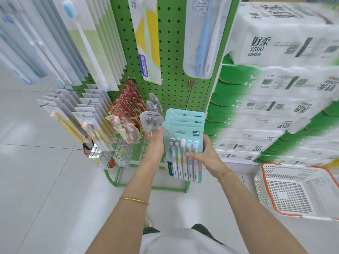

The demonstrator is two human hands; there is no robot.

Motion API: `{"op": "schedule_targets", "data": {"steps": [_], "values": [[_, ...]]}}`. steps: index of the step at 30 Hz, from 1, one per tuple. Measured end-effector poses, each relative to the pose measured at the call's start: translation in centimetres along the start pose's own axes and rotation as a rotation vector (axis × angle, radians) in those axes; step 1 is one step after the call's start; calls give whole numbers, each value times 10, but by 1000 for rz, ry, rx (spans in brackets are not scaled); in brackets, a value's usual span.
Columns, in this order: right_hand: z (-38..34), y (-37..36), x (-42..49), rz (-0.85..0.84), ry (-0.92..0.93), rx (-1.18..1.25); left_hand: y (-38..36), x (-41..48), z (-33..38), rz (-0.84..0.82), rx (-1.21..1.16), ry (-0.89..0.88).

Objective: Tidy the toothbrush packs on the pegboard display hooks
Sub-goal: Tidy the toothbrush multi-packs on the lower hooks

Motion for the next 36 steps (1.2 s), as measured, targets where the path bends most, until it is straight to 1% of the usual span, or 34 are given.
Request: {"op": "schedule_targets", "data": {"steps": [2, 8, 19, 28, 36], "values": [[-1, 2, 2, 10, 12, -31, -2, 0, 1, -1, -41, -8], [-2, 2, 12, -3, 23, -59, 1, 22, -18, 22, -49, -35], [-1, 0, 18, -12, 49, -64, 5, 17, -11, 66, 40, -173], [-6, 3, 15, -48, 46, -76, 5, 13, -4, 101, 86, -194], [-15, 2, 9, -135, 36, -103, 2, 10, -3, 111, 96, -140]]}}
Point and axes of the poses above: each hand's wrist, its own x-axis towards the middle knuckle, its own y-axis out of the back of the hand, z = x × y, the point moved 1 cm from there along x, towards the middle knuckle, and after that the axes turned 9 degrees about -z, right-handed, at the moved point
